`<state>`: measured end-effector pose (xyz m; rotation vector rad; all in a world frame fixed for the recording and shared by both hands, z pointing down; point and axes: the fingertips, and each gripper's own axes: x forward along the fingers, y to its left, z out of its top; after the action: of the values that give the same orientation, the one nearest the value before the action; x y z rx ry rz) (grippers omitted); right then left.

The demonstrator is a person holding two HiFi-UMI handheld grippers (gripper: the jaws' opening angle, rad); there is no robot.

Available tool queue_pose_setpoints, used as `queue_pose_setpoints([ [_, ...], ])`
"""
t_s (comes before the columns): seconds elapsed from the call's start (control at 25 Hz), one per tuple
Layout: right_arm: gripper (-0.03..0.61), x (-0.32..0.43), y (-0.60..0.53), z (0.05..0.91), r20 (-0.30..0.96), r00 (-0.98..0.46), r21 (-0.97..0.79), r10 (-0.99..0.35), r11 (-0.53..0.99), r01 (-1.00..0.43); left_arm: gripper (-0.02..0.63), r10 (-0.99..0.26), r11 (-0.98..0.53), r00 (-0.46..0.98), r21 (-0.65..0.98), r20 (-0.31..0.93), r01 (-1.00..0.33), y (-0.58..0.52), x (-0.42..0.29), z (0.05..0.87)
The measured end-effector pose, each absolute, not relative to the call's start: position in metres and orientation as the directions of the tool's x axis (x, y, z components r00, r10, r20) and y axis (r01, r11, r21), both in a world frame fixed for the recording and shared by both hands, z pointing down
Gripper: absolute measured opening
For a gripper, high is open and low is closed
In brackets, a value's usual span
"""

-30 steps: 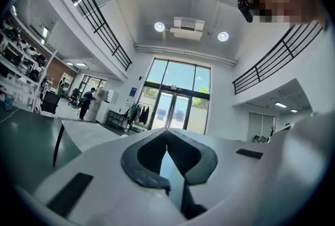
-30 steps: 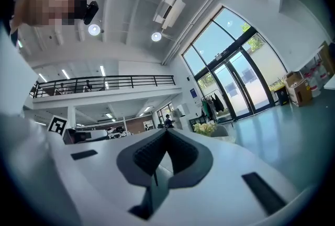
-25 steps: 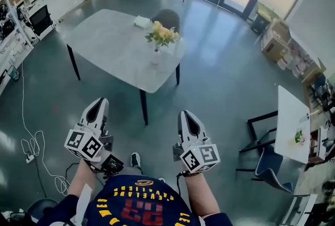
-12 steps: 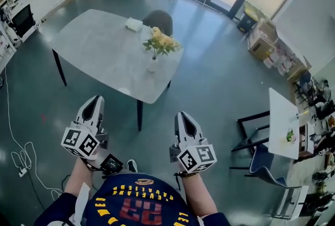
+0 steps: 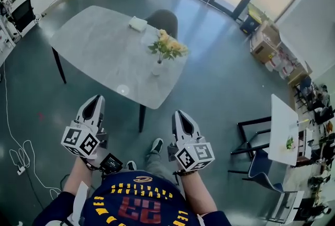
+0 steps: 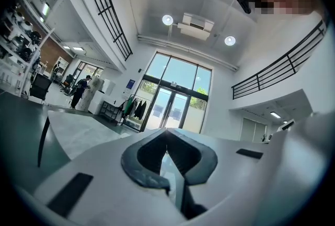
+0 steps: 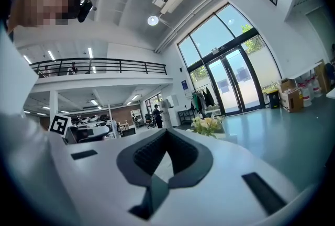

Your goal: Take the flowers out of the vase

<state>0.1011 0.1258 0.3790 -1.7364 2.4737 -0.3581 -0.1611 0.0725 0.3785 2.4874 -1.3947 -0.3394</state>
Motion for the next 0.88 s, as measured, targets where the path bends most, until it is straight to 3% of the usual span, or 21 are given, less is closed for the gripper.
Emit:
queue_pose_setpoints([
  [0.44,0.008,0.075,0.018,0.384,0.015,-0.501,-0.308,-0.865,0.472,-0.826,0.003,-0.925,-0.372,0.377,0.314,-0.045,-0.874,0.013,-0.183,0.37],
  [0.88,0.008,0.14,-0.062,0.379,0.007,-0.517,-0.351,-0.856,0.482,-0.803,0.003,-0.932,-0.348,0.362,0.292,-0.005,-0.891,-0.057,-0.115,0.359],
])
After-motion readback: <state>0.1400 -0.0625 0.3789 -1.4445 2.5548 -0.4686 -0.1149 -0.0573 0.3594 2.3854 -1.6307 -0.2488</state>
